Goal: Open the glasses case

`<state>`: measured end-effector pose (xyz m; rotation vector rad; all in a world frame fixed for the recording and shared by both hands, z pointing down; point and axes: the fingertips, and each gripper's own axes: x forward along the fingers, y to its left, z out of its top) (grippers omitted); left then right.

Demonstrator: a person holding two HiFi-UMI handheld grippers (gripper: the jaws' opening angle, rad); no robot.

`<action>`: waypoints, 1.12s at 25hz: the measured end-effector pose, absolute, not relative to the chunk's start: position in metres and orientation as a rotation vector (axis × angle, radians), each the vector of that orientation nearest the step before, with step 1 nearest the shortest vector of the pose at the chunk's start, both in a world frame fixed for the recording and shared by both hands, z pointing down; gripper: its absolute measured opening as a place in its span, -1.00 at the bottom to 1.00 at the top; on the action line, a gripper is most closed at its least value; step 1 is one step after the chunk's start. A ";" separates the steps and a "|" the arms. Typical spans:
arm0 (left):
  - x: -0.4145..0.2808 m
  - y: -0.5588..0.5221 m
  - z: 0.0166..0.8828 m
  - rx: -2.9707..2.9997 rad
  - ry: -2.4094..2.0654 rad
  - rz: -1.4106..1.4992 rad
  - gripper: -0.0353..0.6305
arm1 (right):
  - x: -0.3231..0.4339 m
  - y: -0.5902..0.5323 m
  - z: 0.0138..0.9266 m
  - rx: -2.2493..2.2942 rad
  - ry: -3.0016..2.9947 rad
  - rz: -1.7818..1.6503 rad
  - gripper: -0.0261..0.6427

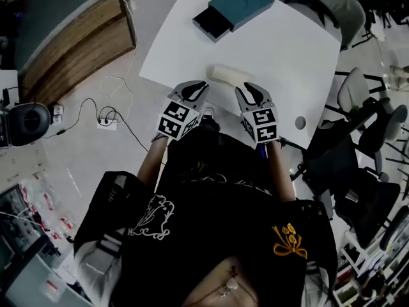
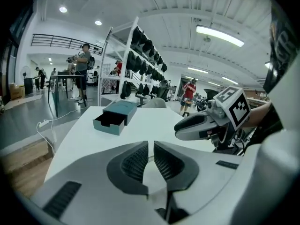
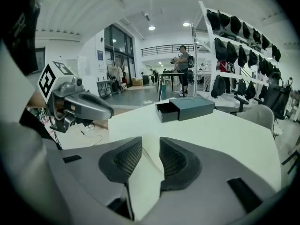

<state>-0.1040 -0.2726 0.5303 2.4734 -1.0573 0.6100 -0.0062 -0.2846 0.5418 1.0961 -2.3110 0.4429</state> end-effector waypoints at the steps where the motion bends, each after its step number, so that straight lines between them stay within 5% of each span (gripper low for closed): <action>1: -0.103 -0.276 0.538 2.478 -1.038 0.631 -0.80 | -0.007 -0.287 0.548 1.083 -2.293 0.425 -0.53; 11: -0.093 -0.302 0.599 2.475 -0.845 0.814 -0.48 | -0.008 -0.307 0.615 0.879 -2.062 0.177 -0.25; 28: -0.069 -0.320 0.664 2.481 -0.679 1.087 -0.42 | 0.000 -0.317 0.646 0.796 -1.867 -0.049 -0.27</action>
